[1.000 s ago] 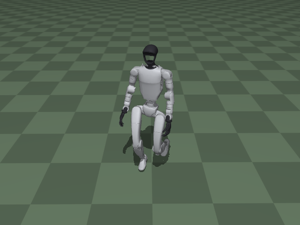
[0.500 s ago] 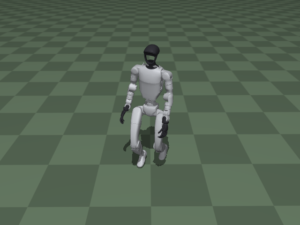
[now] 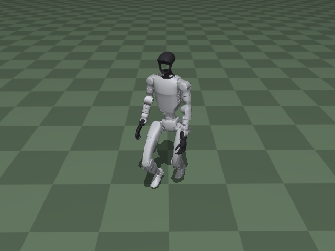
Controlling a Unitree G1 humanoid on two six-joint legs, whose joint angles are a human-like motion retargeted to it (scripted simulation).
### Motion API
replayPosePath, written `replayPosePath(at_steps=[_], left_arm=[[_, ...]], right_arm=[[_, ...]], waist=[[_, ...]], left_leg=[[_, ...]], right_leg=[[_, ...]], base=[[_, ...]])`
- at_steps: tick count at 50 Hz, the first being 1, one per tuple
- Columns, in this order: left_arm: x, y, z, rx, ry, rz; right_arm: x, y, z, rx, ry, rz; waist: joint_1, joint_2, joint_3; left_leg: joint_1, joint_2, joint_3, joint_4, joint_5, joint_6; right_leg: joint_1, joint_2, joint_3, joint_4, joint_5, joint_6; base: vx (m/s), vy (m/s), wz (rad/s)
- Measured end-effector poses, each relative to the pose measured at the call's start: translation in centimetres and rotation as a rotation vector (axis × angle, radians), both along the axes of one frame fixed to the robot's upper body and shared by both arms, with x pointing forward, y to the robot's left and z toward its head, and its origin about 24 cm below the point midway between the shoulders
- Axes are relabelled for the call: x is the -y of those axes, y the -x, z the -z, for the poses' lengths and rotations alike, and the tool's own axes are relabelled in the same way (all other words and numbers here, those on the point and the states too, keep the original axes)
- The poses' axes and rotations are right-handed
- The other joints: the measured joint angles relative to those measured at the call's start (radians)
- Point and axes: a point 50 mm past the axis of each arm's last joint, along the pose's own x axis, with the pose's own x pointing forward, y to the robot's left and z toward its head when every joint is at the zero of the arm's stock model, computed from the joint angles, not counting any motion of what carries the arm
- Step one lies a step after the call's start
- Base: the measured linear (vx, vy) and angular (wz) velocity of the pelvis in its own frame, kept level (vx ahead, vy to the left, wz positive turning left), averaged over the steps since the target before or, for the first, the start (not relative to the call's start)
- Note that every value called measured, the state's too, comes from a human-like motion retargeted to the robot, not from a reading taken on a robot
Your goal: Run
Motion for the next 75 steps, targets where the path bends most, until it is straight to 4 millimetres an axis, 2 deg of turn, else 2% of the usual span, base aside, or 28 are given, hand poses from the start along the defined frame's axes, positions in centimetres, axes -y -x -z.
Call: replayPosePath(at_steps=[2,4,8,10,14,16,19,23,25,27,31,35,40,45,49,50,53,55,60,64,67,70,75], left_arm=[[-0.1,0.7,0.2,-0.019,0.002,0.009],[-0.3,1.1,0.3,-0.030,0.001,0.024],[-0.8,1.6,0.4,-0.040,-0.005,0.060],[-1.1,1.2,0.2,-0.025,-0.011,0.070],[-1.3,-0.6,-0.5,0.033,-0.025,0.068],[-1.2,-1.8,-0.9,0.062,-0.027,0.052],[-0.8,-2.5,-1.1,0.079,-0.008,0.022],[-0.1,-2.9,-1.2,0.096,0.021,-0.005],[0.1,-2.9,-1.1,0.098,0.024,-0.002],[0.2,-2.9,-1.1,0.095,0.017,0.014],[0.1,-3.0,-1.1,0.086,-0.004,0.061],[-0.2,-2.6,-1.0,0.067,-0.012,0.092],[-1.1,-1.2,-0.6,0.034,-0.026,0.087],[-2.2,-0.5,-0.5,0.029,-0.039,0.017],[-3.3,-0.2,-0.6,0.031,-0.059,-0.061],[-3.6,-0.5,-0.8,0.039,-0.061,-0.076],[-3.5,-1.2,-1.0,0.055,-0.055,-0.095],[-3.2,-1.9,-1.2,0.072,-0.045,-0.093],[-2.3,-2.3,-1.2,0.081,-0.012,-0.073],[-1.6,-1.5,-0.8,0.055,0.021,-0.061],[-0.9,-1.3,-0.6,0.044,0.047,-0.051],[-0.6,-1.9,-0.8,0.056,0.059,-0.035],[-0.5,-3.0,-1.3,0.084,0.056,-0.005]], right_arm=[[-0.1,0.5,0.2,-0.023,-0.015,-0.013],[-0.1,0.9,0.3,-0.039,-0.029,-0.033],[-0.4,1.5,0.4,-0.056,-0.058,-0.073],[-0.4,1.4,0.3,-0.047,-0.055,-0.094],[0.4,0.6,-0.1,-0.023,-0.013,-0.129],[0.9,-0.2,-0.4,-0.011,0.011,-0.140],[1.2,-0.7,-0.5,-0.008,0.025,-0.144],[1.0,0.3,-0.1,-0.036,0.003,-0.109],[1.0,0.7,0.0,-0.042,-0.011,-0.084],[1.0,0.6,0.0,-0.033,-0.027,-0.060],[1.1,0.1,-0.1,-0.009,-0.045,-0.010],[1.2,-0.1,-0.2,0.001,-0.052,0.031],[1.6,0.4,-0.1,-0.012,-0.041,0.056],[1.7,0.5,-0.1,-0.013,-0.020,0.042],[2.1,-0.1,-0.4,0.011,0.008,0.023],[2.4,-0.7,-0.7,0.026,0.017,0.018],[3.0,-1.8,-1.3,0.064,0.042,0.009],[3.5,-2.7,-1.7,0.092,0.056,0.004],[3.7,-3.7,-2.3,0.133,0.057,-0.005],[3.6,-3.9,-2.3,0.138,0.043,-0.013],[2.5,-3.6,-1.9,0.126,-0.002,-0.025],[1.6,-2.9,-1.4,0.095,-0.047,-0.035],[0.9,-2.6,-1.0,0.068,-0.098,-0.045]], waist=[[0.030,0.050,0.013],[0.052,0.097,0.010],[0.073,0.132,-0.017],[0.088,0.152,-0.026],[0.113,0.175,-0.021],[0.118,0.191,-0.009],[0.112,0.205,0.007],[0.086,0.203,0.024],[0.056,0.180,0.030],[0.020,0.141,0.031],[-0.021,0.090,0.037],[-0.027,0.084,0.047],[-0.007,0.088,0.043],[0.039,0.122,0.040],[0.085,0.181,0.044],[0.093,0.202,0.045],[0.119,0.218,0.052],[0.136,0.226,0.056],[0.155,0.215,0.066],[0.146,0.201,0.075],[0.127,0.185,0.080],[0.095,0.157,0.087],[0.032,0.089,0.107]], left_leg=[[0.023,0.077,-0.011,0.044,0.016,-0.048],[0.034,0.158,-0.021,0.052,0.100,-0.111],[-0.024,0.258,-0.040,0.152,0.217,-0.183],[-0.076,0.319,-0.045,0.272,0.229,-0.191],[-0.166,0.434,-0.024,0.536,0.179,-0.160],[-0.201,0.459,-0.029,0.600,0.145,-0.150],[-0.198,0.430,-0.039,0.557,0.110,-0.149],[-0.110,0.322,-0.045,0.330,0.070,-0.153],[-0.074,0.250,-0.035,0.205,0.040,-0.130],[-0.052,0.177,-0.010,0.091,0.025,-0.103],[-0.009,0.076,0.001,-0.086,0.027,-0.069],[0.040,0.057,-0.004,-0.196,0.048,-0.063],[0.099,0.087,-0.007,-0.242,0.062,-0.080],[0.095,0.177,-0.062,-0.067,0.046,-0.131],[0.034,0.344,-0.057,0.223,0.100,-0.189],[0.007,0.417,-0.040,0.305,0.128,-0.189],[-0.083,0.517,-0.030,0.493,0.183,-0.165],[-0.144,0.553,-0.032,0.563,0.175,-0.145],[-0.232,0.519,-0.023,0.509,0.096,-0.124],[-0.204,0.431,-0.030,0.314,0.063,-0.143],[-0.143,0.351,-0.049,0.156,0.075,-0.161],[-0.065,0.271,-0.056,0.016,0.086,-0.158],[0.029,0.145,-0.034,-0.157,0.092,-0.119]], right_leg=[[0.086,0.069,-0.037,-0.075,0.021,-0.008],[0.162,0.135,-0.067,-0.183,0.053,-0.010],[0.263,0.226,-0.075,-0.365,0.098,-0.003],[0.298,0.279,-0.078,-0.432,0.087,-0.016],[0.320,0.338,-0.087,-0.462,-0.054,-0.080],[0.326,0.351,-0.096,-0.475,-0.095,-0.103],[0.331,0.352,-0.094,-0.479,-0.091,-0.092],[0.304,0.320,-0.078,-0.426,-0.028,-0.026],[0.246,0.266,-0.072,-0.338,0.008,0.014],[0.166,0.176,-0.068,-0.226,0.036,0.042],[0.055,0.032,-0.056,-0.123,-0.003,0.035],[0.033,-0.009,-0.040,-0.196,-0.008,0.037],[0.098,0.020,-0.030,-0.355,0.024,0.045],[0.217,0.123,-0.072,-0.456,-0.029,-0.001],[0.286,0.248,-0.115,-0.511,-0.084,-0.052],[0.310,0.281,-0.129,-0.554,-0.085,-0.065],[0.347,0.330,-0.131,-0.596,-0.102,-0.089],[0.378,0.351,-0.126,-0.637,-0.100,-0.094],[0.444,0.348,-0.095,-0.695,-0.097,-0.068],[0.487,0.326,-0.064,-0.711,-0.097,-0.034],[0.502,0.300,-0.040,-0.693,-0.107,-0.011],[0.496,0.255,-0.019,-0.638,-0.130,0.011],[0.426,0.148,0.002,-0.460,-0.155,0.061]], base=[[0.09,-0.03,-0.95],[0.07,-0.06,-0.59],[0.00,-0.08,-0.19],[-0.03,-0.07,-0.26],[-0.04,-0.05,-0.29],[-0.04,0.00,-0.28],[-0.06,0.05,-0.32],[-0.07,0.10,-0.32],[-0.10,0.11,-0.07],[-0.09,0.09,0.07],[-0.02,0.04,-0.01],[0.08,-0.03,-0.24],[0.17,-0.12,-0.36],[0.23,-0.19,-0.64],[0.25,-0.15,-0.68],[0.23,-0.12,-0.45],[0.21,-0.09,-0.43],[0.19,-0.05,-0.42],[0.16,0.03,-0.42],[0.14,0.10,-0.45],[0.12,0.13,-0.38],[0.09,0.15,-0.24],[0.03,0.15,-0.16]])
